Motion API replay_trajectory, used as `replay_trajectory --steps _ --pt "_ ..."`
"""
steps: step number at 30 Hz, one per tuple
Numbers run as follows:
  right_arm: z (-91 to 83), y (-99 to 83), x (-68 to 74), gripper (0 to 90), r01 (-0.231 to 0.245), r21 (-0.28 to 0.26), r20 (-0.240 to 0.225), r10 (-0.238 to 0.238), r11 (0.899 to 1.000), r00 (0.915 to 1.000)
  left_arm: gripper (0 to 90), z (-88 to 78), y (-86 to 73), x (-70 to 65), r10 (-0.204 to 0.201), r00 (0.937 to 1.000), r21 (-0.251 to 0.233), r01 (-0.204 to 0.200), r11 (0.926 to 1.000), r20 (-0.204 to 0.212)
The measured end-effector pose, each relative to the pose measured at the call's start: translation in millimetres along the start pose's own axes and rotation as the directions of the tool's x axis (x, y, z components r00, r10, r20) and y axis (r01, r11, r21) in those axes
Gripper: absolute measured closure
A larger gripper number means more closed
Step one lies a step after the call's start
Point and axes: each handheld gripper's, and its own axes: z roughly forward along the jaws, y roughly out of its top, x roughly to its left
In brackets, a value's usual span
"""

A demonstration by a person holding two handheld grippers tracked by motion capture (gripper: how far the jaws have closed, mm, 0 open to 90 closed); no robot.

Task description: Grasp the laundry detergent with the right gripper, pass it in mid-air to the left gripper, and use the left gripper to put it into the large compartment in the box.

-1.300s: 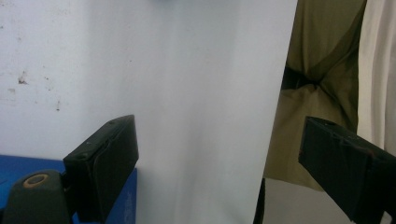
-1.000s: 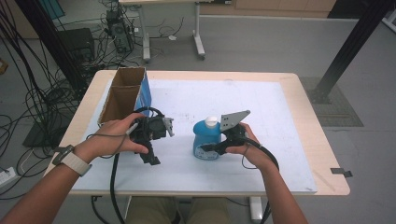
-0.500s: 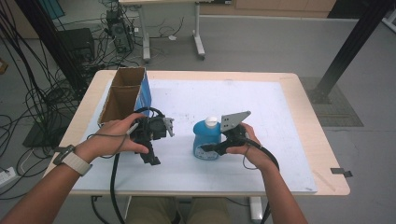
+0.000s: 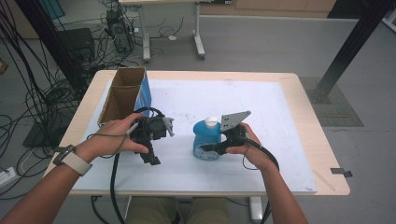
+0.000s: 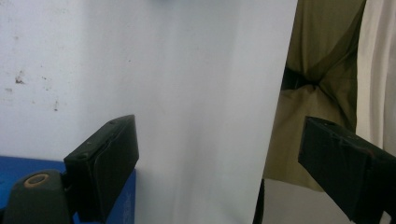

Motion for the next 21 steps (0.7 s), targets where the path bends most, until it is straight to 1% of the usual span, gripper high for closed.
replay_trajectory --steps 8,10,11,15,16,19,21 --pt "0.1 0.0 -0.3 44.3 -0.004 0.000 -0.001 0.004 1.000 1.0000 12.6 -0.6 -0.6 0.2 -0.003 1.0000 0.001 0.003 1.0000 -0.001" --pt "0.1 0.1 -0.1 44.2 -0.003 0.001 0.000 0.003 1.000 1.0000 12.6 -1.0 -0.5 0.5 0.001 1.0000 0.005 -0.001 1.0000 -0.001" --pt "0.1 0.0 0.0 44.2 -0.003 0.001 0.000 0.003 1.000 1.0000 12.6 -0.7 -0.6 0.1 -0.006 1.0000 0.001 0.006 1.0000 0.001" --pt "0.2 0.3 -0.2 44.1 -0.005 0.002 -0.001 0.005 1.000 1.0000 12.6 -1.3 -1.0 1.2 -0.003 1.0000 0.007 0.003 1.0000 0.003" --pt "0.1 0.1 -0.2 44.0 -0.007 0.001 -0.002 0.007 1.000 1.0000 12.6 -1.2 -1.1 1.1 -0.009 0.9999 0.007 0.009 0.9999 0.004" --pt "0.1 0.2 0.0 44.0 -0.006 0.002 -0.001 0.006 1.000 1.0000 12.6 -1.2 -1.3 1.4 -0.011 0.9999 0.005 0.011 0.9999 0.003" --pt "0.2 0.2 -0.2 44.0 -0.006 0.001 -0.002 0.006 1.000 1.0000 12.6 -1.4 -1.0 1.4 -0.006 1.0000 0.009 0.006 0.9999 0.004"
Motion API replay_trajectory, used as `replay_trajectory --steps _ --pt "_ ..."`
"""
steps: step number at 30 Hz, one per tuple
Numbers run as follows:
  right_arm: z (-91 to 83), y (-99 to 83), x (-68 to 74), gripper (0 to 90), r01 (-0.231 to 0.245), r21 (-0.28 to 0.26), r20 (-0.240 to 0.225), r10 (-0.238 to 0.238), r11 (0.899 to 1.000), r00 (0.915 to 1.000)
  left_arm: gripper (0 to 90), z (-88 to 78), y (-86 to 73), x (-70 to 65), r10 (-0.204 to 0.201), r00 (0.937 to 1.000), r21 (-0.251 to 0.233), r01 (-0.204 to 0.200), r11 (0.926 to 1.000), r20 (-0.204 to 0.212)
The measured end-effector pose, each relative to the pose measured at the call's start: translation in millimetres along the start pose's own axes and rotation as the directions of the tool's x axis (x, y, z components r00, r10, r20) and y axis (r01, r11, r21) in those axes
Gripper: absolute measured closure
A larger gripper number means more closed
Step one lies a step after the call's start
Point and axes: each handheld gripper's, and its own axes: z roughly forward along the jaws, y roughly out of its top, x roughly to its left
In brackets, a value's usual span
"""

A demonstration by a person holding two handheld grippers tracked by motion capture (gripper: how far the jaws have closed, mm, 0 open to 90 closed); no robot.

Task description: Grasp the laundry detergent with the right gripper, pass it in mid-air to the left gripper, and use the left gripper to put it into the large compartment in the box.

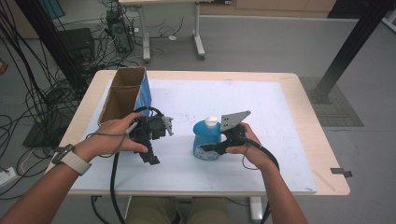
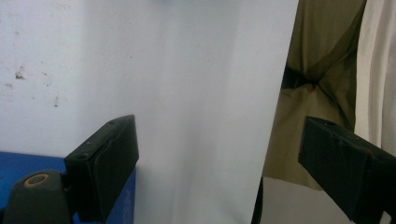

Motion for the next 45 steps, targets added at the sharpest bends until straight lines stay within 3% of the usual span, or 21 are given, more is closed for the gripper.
replay_trajectory --steps 45 --pt "0.2 0.2 0.3 43.6 -0.006 0.002 0.003 0.006 1.000 1.0000 12.6 -0.2 -0.6 1.6 -0.009 1.0000 -0.007 0.009 0.9999 0.002"
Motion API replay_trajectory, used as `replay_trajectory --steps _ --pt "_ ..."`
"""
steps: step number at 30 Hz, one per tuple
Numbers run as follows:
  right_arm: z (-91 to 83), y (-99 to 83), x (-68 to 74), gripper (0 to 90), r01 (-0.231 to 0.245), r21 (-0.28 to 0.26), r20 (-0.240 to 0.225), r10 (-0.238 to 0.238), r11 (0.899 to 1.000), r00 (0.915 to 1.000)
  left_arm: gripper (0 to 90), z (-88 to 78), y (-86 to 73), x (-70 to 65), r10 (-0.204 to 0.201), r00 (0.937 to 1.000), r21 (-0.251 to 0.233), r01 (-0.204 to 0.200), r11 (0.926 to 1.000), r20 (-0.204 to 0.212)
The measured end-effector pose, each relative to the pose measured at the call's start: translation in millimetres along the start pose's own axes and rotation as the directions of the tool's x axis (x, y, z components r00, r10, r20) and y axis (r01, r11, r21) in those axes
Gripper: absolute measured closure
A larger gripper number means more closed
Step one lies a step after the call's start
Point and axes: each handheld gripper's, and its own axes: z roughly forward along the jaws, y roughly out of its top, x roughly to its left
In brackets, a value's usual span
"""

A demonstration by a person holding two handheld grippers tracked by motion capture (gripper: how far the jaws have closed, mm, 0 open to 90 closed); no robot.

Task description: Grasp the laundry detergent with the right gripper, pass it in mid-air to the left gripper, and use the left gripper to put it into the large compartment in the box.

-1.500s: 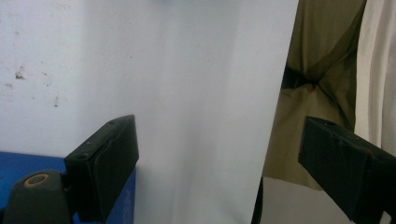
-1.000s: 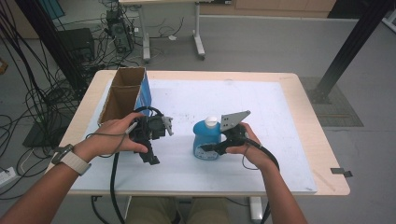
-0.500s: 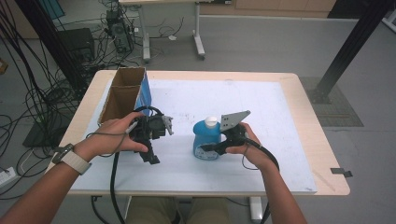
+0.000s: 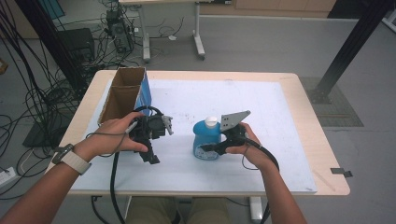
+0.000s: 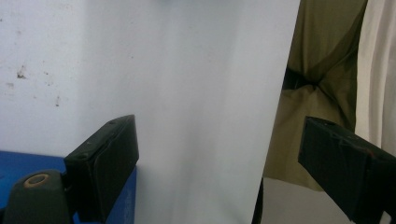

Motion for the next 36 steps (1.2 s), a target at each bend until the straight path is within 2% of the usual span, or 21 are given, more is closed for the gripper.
replay_trajectory --steps 36 --pt "0.0 -1.1 0.7 43.4 -0.004 -0.008 0.005 0.004 1.000 1.0000 12.4 0.1 -0.3 0.2 -0.005 1.0000 0.000 0.005 1.0000 -0.006"
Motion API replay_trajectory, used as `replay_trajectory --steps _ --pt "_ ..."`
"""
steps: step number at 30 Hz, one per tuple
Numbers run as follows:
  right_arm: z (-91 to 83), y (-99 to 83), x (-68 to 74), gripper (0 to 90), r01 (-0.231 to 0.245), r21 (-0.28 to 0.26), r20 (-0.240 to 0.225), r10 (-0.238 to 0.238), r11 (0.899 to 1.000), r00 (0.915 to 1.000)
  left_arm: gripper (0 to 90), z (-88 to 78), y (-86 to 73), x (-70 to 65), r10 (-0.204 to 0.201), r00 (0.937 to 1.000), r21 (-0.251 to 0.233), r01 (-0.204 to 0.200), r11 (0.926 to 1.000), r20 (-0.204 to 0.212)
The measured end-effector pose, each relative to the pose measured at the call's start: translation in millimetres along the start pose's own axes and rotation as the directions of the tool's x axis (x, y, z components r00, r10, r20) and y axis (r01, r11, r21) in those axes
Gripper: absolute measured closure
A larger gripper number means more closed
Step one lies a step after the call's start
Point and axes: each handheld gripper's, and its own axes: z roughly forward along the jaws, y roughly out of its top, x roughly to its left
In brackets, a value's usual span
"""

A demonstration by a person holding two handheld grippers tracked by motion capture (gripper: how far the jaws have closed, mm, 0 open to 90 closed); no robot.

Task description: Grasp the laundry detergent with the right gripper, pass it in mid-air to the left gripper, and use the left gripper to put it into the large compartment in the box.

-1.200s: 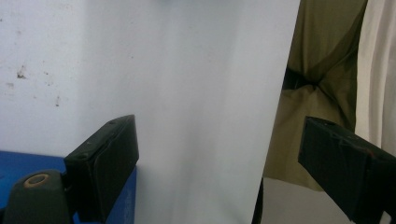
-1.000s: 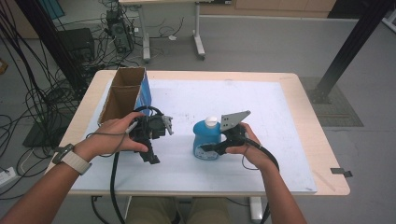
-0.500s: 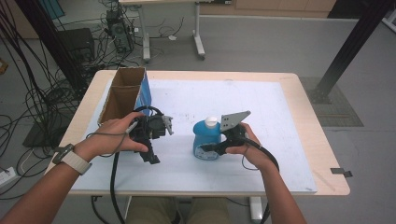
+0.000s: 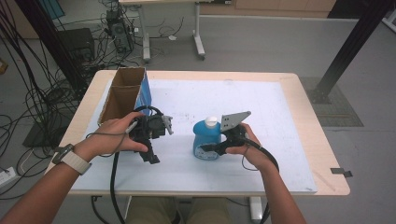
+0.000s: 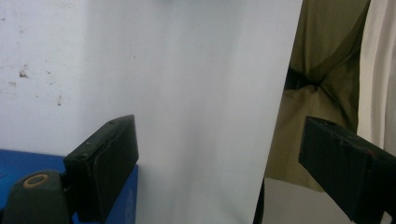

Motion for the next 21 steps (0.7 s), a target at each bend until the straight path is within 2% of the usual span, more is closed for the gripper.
replay_trajectory --steps 11,14,16,21 --pt "0.0 0.6 0.1 43.4 -0.004 0.004 0.000 0.004 1.000 1.0000 12.4 -0.7 0.3 0.8 0.006 1.0000 0.008 -0.006 0.9999 0.001" --pt "0.1 0.5 0.1 43.4 -0.004 0.004 0.001 0.004 1.000 1.0000 12.4 -0.7 0.2 0.0 -0.003 1.0000 0.001 0.003 1.0000 0.001" --pt "0.1 0.7 0.1 43.4 -0.002 0.005 0.002 0.002 1.000 1.0000 12.3 -1.7 0.6 0.8 0.006 1.0000 0.006 -0.006 1.0000 0.000" --pt "0.2 0.6 0.4 43.4 -0.001 0.003 0.005 0.001 1.000 1.0000 11.9 -1.7 0.5 0.7 -0.004 1.0000 0.001 0.004 1.0000 0.000"
